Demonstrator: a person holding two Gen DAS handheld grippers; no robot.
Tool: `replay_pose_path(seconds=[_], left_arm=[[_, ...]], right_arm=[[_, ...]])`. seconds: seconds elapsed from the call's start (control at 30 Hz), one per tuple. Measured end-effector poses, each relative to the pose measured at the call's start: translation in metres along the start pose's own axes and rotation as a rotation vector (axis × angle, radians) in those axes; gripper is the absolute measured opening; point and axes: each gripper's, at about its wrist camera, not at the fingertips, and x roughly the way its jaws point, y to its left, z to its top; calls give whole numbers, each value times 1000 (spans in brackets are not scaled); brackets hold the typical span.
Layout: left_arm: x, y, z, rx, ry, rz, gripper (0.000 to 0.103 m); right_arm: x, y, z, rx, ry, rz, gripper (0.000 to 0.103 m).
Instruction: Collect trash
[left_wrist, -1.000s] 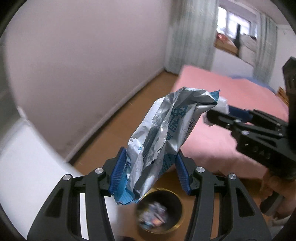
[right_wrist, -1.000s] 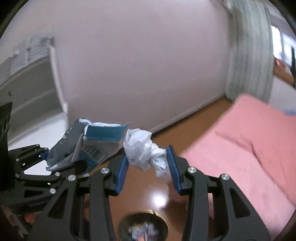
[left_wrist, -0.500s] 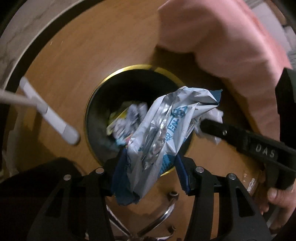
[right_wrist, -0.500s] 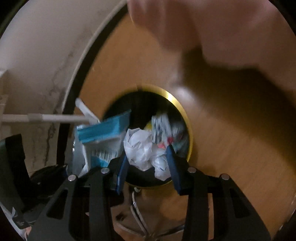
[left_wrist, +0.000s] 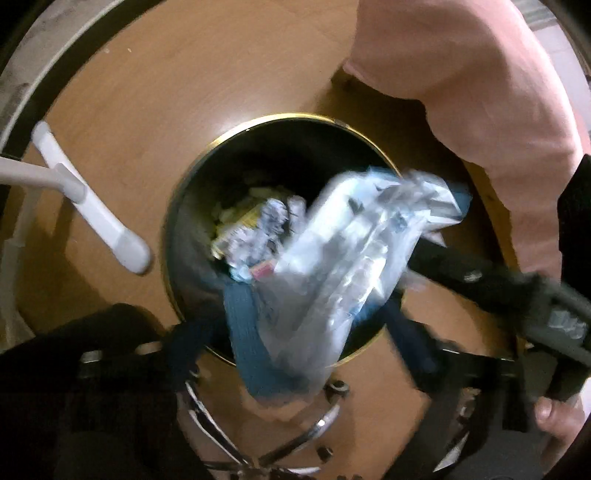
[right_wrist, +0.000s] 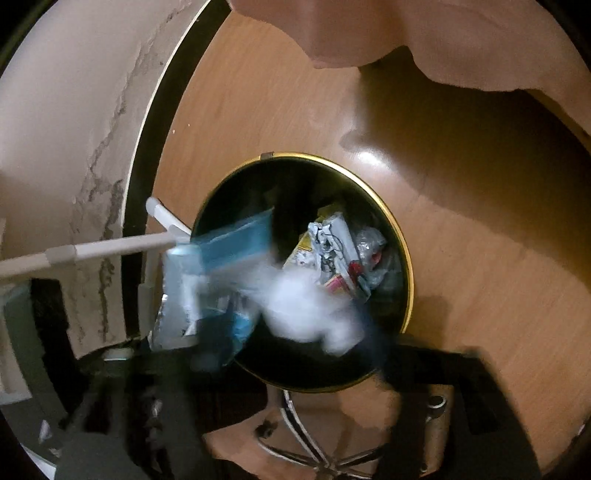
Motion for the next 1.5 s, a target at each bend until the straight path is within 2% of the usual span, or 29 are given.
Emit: replay_pose_path(seconds=[0.13, 0.23, 0.33, 0.4, 0.43, 0.5, 0.53, 0.63, 0.7, 0.83, 0.87, 1.0, 1.1, 1.2, 1.3, 1.4, 1.5], left_arm=[[-10, -13, -3, 36, 6, 21, 94], [-47, -41, -18, 131, -114, 40, 94], [-107, -81, -40, 266, -275, 70, 94], [-163, -103, -60, 323, -407, 48, 94], [-189, -109, -70, 340, -476, 21, 94], [-254, -115, -96, 375, -651, -12, 94], [-289, -114, -110, 389, -753, -5, 94], [-354, -96, -138, 354, -954, 62, 96], [-395, -65, -152, 261, -1056, 125, 96], [-444, 17, -179, 85, -1127, 247, 96], [-459, 54, -195, -2, -1155, 312, 96], [-493, 156, -253, -240, -1191, 474, 96], [-503, 223, -297, -418, -1180, 586, 96], [-502, 275, -335, -560, -1181, 614, 96], [-495, 301, -355, -660, -1176, 621, 96], [-485, 319, -356, -692, -1168, 600, 96], [-478, 336, -349, -676, -1154, 595, 96]], right_arm=[[-28, 2, 9, -1, -51, -80, 89], [-82, 7, 15, -8, -197, -148, 89], [-158, 25, 8, -27, -425, -238, 90], [-210, 46, -4, -32, -590, -290, 92], [-246, 64, -18, -36, -726, -313, 95], [-289, 98, -42, -55, -918, -326, 96], [-306, 119, -54, -81, -996, -315, 96], [-326, 184, -77, -200, -1089, -234, 96], [-323, 248, -97, -327, -1099, -140, 96], [-289, 355, -136, -574, -1049, -8, 96], [-274, 385, -148, -653, -1012, 20, 96], [-217, 476, -199, -880, -889, 102, 96], [-190, 518, -238, -978, -851, 136, 96], [-169, 553, -267, -1052, -811, 162, 96], [-153, 577, -293, -1106, -797, 151, 96], [-135, 590, -303, -1130, -786, 131, 96], [-128, 594, -307, -1129, -788, 122, 96]])
